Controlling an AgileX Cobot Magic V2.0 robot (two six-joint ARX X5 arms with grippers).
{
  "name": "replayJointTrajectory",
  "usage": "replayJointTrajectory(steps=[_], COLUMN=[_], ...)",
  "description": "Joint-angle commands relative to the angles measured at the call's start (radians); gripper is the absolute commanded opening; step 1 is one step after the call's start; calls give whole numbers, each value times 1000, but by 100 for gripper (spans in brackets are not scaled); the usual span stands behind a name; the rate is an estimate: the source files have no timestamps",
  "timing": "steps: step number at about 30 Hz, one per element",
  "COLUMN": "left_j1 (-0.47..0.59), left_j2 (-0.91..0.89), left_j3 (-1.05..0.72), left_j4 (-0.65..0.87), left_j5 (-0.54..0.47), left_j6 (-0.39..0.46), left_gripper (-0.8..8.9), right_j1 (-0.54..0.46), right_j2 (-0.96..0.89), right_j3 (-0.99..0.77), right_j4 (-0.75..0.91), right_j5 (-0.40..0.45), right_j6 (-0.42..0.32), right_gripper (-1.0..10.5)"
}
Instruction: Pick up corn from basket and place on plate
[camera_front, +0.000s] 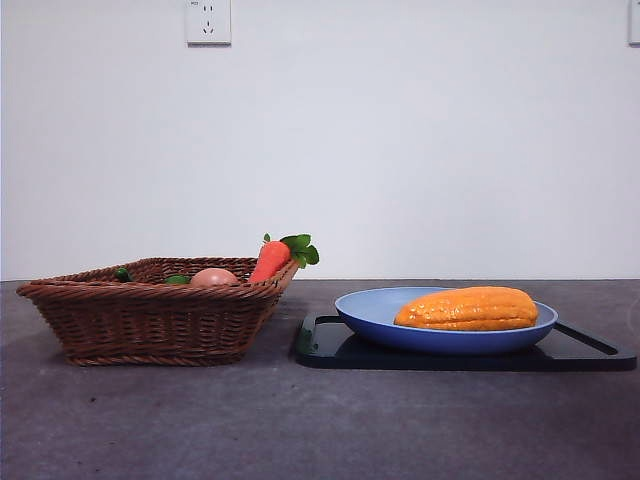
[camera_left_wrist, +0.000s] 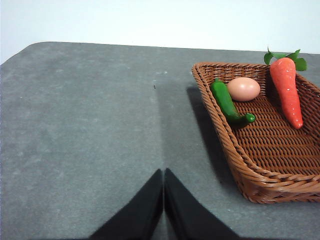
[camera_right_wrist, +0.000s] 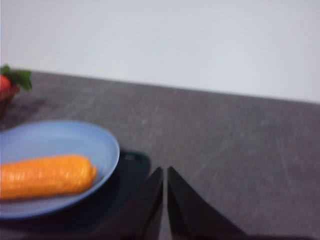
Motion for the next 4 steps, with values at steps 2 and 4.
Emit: replayJointTrajectory(steps=[2, 4], left_j1=[3, 3], left_j2=[-1, -1], left_j3=[-13, -13], left_j4=[-47, -46], left_j5=[2, 2], left_j6=[-2, -2], left_gripper=[5, 5], right_j1=[8, 8], right_j2=[0, 0], right_j3=[-6, -6], right_j4=[-59, -92], right_j5=[5, 4], right_j6=[13, 13], right_gripper=[2, 2])
